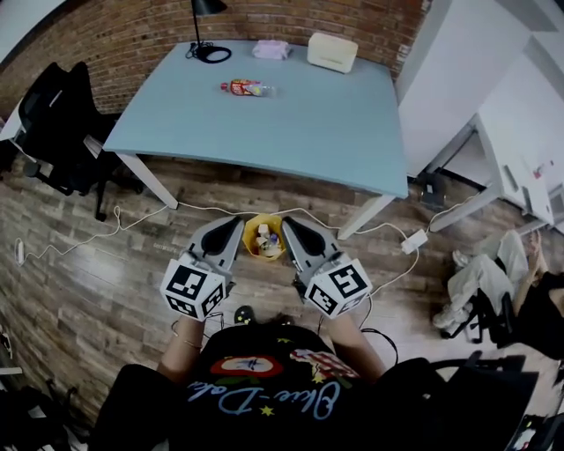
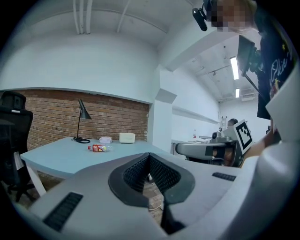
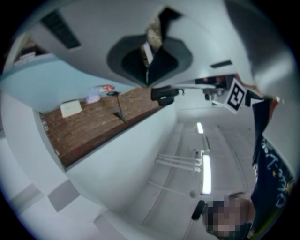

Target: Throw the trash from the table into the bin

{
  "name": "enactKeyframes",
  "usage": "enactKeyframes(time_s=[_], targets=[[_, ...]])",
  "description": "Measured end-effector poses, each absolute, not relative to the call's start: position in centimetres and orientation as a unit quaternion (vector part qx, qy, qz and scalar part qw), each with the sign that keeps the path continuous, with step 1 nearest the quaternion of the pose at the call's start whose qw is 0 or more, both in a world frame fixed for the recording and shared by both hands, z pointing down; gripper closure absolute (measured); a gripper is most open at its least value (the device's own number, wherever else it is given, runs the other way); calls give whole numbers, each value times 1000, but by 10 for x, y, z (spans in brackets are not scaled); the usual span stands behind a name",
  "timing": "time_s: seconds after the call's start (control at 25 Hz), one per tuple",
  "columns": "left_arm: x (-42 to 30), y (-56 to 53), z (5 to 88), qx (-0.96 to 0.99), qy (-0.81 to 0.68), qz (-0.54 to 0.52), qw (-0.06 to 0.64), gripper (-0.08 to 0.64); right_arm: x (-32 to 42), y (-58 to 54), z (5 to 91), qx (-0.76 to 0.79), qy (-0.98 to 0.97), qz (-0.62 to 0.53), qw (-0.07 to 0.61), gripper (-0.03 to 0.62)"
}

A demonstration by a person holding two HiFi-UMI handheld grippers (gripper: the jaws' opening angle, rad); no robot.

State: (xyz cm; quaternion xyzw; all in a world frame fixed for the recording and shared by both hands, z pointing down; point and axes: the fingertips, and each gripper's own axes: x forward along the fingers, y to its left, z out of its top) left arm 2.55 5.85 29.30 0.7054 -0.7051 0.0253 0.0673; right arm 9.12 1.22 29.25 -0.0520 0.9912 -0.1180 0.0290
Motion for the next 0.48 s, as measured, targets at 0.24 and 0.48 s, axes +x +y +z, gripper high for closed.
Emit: enactKeyframes(time_s=[0.24,0.48], targets=[[34,67,295,683,-727,26,68,552,102,7,302,-38,993,-115,10,584],[28,82,303,661,-746,24,76,552,103,-4,311,-37,992,-117,1,584]])
